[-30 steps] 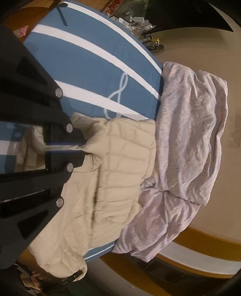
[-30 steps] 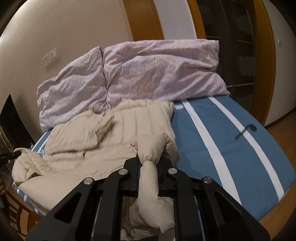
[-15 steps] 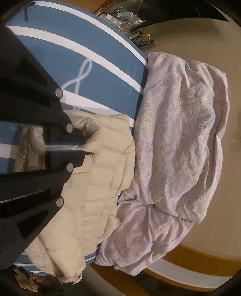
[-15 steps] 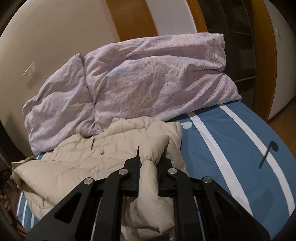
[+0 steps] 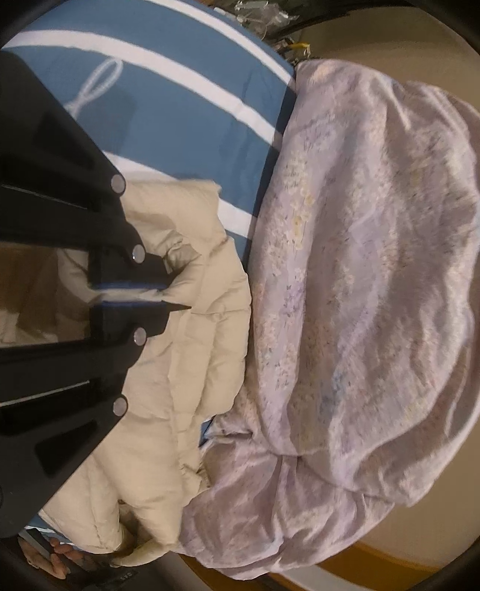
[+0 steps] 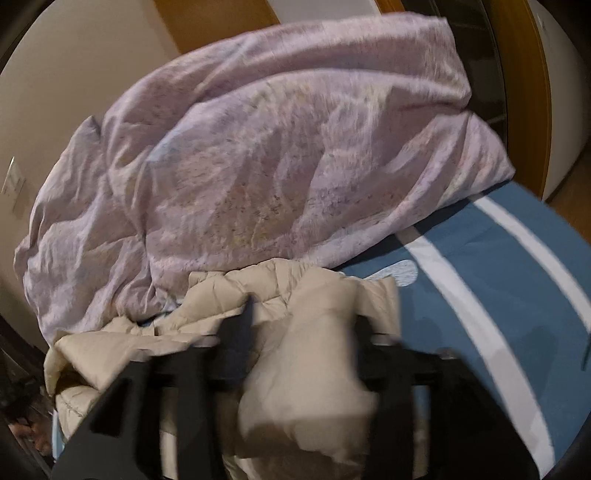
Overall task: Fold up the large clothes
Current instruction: 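Lay the hem onto the collar and open both grippers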
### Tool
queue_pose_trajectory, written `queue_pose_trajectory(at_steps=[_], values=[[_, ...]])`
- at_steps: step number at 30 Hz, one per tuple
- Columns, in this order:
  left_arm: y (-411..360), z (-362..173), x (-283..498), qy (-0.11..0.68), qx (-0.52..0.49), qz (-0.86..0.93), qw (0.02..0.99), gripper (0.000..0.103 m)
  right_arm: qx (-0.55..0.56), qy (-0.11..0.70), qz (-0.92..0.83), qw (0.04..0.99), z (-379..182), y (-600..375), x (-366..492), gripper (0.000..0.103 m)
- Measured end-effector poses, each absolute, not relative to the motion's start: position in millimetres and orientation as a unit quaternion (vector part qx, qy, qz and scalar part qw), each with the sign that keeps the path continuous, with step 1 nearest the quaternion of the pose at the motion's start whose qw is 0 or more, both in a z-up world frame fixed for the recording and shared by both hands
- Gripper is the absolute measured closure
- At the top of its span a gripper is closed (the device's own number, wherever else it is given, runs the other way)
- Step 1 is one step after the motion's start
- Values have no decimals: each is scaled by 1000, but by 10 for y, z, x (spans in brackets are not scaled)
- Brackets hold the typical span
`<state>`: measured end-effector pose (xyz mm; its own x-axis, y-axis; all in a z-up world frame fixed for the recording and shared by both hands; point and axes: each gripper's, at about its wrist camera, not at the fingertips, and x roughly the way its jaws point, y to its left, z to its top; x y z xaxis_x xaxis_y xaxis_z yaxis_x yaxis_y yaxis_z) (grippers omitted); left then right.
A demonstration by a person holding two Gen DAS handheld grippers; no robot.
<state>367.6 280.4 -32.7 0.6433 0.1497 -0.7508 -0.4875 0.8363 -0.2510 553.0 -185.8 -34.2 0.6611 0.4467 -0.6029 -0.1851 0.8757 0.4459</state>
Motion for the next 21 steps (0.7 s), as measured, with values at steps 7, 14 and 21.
queue_pose_trajectory(at_steps=[7,14,21], values=[[2966,-463,3915,383,-249,181,871,68,206,367,184,889,-295,-1852,5717,26],[2980,-176,3694,360,-240,208,877,33,234,312,174,904,98,-2164,5532,13],[2850,163,3306,351,-242,212,879,33,201,315,177,911,204,-2242,5154,13]])
